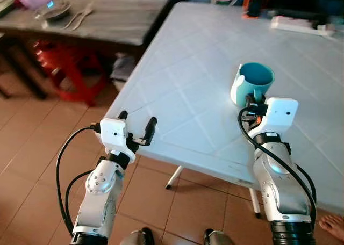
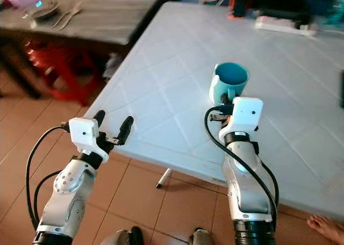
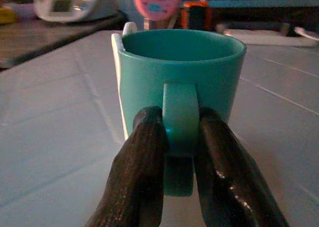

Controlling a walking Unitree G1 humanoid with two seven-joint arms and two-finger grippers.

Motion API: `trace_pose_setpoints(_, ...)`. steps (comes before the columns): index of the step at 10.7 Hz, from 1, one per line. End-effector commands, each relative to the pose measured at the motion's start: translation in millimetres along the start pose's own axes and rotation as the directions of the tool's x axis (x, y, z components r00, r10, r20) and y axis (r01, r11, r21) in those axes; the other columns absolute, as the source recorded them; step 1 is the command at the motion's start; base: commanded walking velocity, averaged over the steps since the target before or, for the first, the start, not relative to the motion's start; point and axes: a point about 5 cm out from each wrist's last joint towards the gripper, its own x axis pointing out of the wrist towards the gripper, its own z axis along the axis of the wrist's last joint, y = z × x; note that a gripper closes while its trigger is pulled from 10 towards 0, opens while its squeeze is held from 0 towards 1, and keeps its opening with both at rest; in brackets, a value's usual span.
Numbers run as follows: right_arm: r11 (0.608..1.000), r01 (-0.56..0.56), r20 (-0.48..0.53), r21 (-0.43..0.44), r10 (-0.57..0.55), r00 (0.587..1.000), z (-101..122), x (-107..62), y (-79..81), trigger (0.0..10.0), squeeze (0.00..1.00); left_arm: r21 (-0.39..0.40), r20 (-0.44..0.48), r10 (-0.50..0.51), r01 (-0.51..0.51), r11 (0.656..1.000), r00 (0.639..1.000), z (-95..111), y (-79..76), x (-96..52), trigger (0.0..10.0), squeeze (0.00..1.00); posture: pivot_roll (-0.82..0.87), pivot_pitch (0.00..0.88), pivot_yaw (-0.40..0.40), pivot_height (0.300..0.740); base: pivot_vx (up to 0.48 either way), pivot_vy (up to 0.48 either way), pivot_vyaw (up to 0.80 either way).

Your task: Setting the table

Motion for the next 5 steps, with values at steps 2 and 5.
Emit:
trace_pose_setpoints(2, 1.000, 0.002, 0.013, 0.005, -0.002, 1.000, 6, -2.1, 0.9, 10.0, 0.00, -0.044, -0.031, -0.023, 0.021, 0.999, 0.999, -4, -1.6, -0.2, 10.0, 0.00, -0.10, 0.140, 0.086, 0.740, 0.000, 0.000, -0.38)
trace_pose_setpoints(5, 1.000, -0.021, 0.044, -0.007, 0.021, 0.999, 14, -4.1, 5.6, 10.0, 0.00, 0.024, 0.062, 0.076, -0.078, 0.997, 0.995, 9, 1.2, 4.6, 10.0, 0.00, -0.10, 0.141, 0.073, 0.740, 0.000, 0.000, 0.00)
